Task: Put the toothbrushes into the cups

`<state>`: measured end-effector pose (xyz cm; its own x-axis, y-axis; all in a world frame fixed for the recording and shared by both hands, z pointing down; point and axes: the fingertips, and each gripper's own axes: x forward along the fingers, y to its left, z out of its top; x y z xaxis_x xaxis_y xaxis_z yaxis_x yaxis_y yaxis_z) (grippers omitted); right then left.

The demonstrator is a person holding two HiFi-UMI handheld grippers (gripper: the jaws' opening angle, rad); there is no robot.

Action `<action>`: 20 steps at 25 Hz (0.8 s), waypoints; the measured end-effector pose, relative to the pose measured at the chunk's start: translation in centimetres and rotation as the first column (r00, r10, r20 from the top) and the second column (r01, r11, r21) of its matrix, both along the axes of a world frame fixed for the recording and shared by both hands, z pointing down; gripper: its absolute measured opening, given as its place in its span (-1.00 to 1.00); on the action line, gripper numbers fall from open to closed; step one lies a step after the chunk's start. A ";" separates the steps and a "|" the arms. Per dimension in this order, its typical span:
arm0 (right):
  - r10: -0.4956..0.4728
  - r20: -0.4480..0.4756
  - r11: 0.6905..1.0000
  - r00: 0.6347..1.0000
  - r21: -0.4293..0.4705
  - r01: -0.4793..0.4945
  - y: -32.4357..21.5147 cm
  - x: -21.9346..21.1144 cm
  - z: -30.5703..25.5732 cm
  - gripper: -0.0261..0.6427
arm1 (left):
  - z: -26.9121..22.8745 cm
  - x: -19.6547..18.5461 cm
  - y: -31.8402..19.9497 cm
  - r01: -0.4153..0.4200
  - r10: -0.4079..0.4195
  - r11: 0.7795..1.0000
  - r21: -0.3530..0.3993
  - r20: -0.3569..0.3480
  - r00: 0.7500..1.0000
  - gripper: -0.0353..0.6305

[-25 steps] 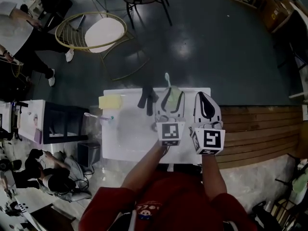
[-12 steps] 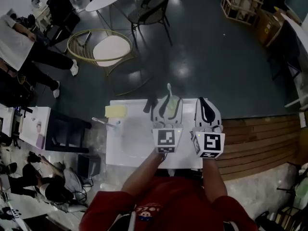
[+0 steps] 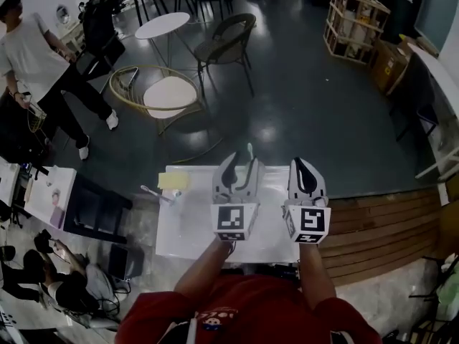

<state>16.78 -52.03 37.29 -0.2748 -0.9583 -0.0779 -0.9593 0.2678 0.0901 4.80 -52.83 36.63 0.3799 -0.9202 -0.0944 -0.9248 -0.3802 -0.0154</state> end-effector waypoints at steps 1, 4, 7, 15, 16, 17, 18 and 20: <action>0.002 0.000 1.000 1.000 0.003 -0.002 0.2 0.1 -0.3 -0.83 | -0.2 -0.1 0.3 0.004 -0.004 1.000 0.002 0.001 1.000 -0.40; 0.000 0.002 1.000 1.000 0.019 0.000 0.6 -0.1 -0.9 -0.83 | -0.7 -0.4 0.7 0.010 -0.010 1.000 0.012 -0.002 1.000 -0.40; -0.014 -0.001 1.000 1.000 0.027 0.014 0.8 -0.8 -1.4 -0.83 | -1.2 -0.6 0.9 0.013 -0.013 1.000 0.017 0.003 1.000 -0.40; -0.034 -0.008 0.999 0.999 0.030 0.034 0.7 -2.1 -1.8 -0.83 | -1.3 -1.3 0.6 0.039 -0.039 0.999 -0.004 0.017 0.999 -0.58; -0.036 -0.008 0.999 0.999 0.029 0.036 0.6 -2.2 -1.8 -0.83 | -1.0 -1.5 0.4 0.053 -0.053 0.999 -0.010 0.028 0.998 -0.62; -0.040 -0.009 0.999 0.999 0.029 0.040 0.5 -2.3 -1.8 -0.83 | -0.8 -1.7 0.3 0.059 -0.058 0.998 -0.013 0.031 0.998 -0.65; -0.044 -0.013 0.999 0.999 0.028 0.044 0.5 -2.4 -1.8 -0.83 | -0.7 -1.7 0.2 0.059 -0.058 0.998 -0.014 0.028 0.998 -0.71; -0.053 -0.029 0.998 0.998 0.023 0.054 0.5 -2.7 -1.6 -0.83 | -0.8 -1.7 0.2 0.051 -0.051 0.999 -0.009 0.012 0.999 -0.80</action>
